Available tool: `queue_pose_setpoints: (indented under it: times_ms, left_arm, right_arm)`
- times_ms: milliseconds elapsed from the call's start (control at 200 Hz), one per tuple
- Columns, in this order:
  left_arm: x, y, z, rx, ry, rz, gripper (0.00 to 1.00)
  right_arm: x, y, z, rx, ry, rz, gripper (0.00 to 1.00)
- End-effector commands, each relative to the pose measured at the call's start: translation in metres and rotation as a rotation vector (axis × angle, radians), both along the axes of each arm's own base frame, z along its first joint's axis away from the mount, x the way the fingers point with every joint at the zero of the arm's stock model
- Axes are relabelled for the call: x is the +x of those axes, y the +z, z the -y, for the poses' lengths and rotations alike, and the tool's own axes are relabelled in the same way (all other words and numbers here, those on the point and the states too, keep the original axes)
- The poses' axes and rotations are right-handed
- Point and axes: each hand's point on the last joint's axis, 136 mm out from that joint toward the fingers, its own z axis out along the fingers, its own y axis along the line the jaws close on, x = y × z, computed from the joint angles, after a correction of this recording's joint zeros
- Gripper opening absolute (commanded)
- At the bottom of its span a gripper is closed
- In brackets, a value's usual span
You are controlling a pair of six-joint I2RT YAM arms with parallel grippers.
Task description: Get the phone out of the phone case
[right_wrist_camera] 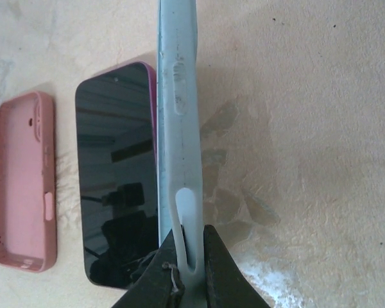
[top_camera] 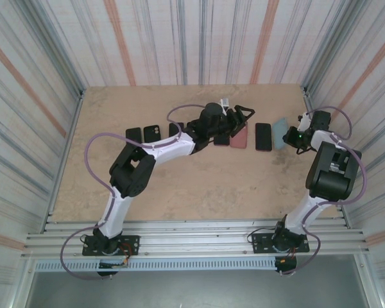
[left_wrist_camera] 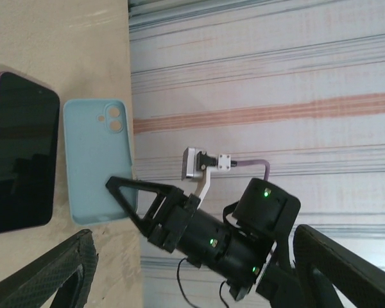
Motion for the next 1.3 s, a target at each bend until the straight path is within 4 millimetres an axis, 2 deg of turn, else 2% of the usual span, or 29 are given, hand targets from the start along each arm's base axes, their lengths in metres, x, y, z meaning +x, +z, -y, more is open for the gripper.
queue_pose_setpoints:
  times_ms: [0, 311, 531, 857, 1102, 1203, 1298]
  left_arm:
    - [-0.005, 0.055, -0.018, -0.056, -0.022, 0.124, 0.83]
    - [0.002, 0.057, -0.035, -0.074, -0.002, 0.121, 0.83]
    - [0.006, 0.060, -0.041, -0.080, 0.005, 0.128, 0.83]
    - [0.010, 0.057, -0.045, -0.086, -0.001, 0.118, 0.83]
    - [0.011, 0.056, -0.052, -0.079, -0.007, 0.128, 0.82]
    - [0.012, 0.058, -0.060, -0.051, -0.016, 0.157, 0.83]
    - [0.011, 0.061, -0.071, 0.019, -0.038, 0.219, 0.83]
  right_arm:
    - [0.006, 0.001, 0.001, 0.030, -0.001, -0.005, 0.10]
    - [0.003, -0.012, -0.001, 0.073, -0.013, -0.046, 0.19]
    - [0.006, -0.014, 0.007, 0.063, -0.048, -0.055, 0.36]
    - [0.018, -0.013, 0.018, 0.033, -0.075, -0.070, 0.52]
    - [0.030, -0.001, 0.022, -0.015, -0.052, -0.042, 0.58]
    - [0.033, 0.012, 0.015, -0.017, -0.021, 0.000, 0.59]
    - [0.035, 0.029, 0.000, -0.036, 0.025, 0.053, 0.61]
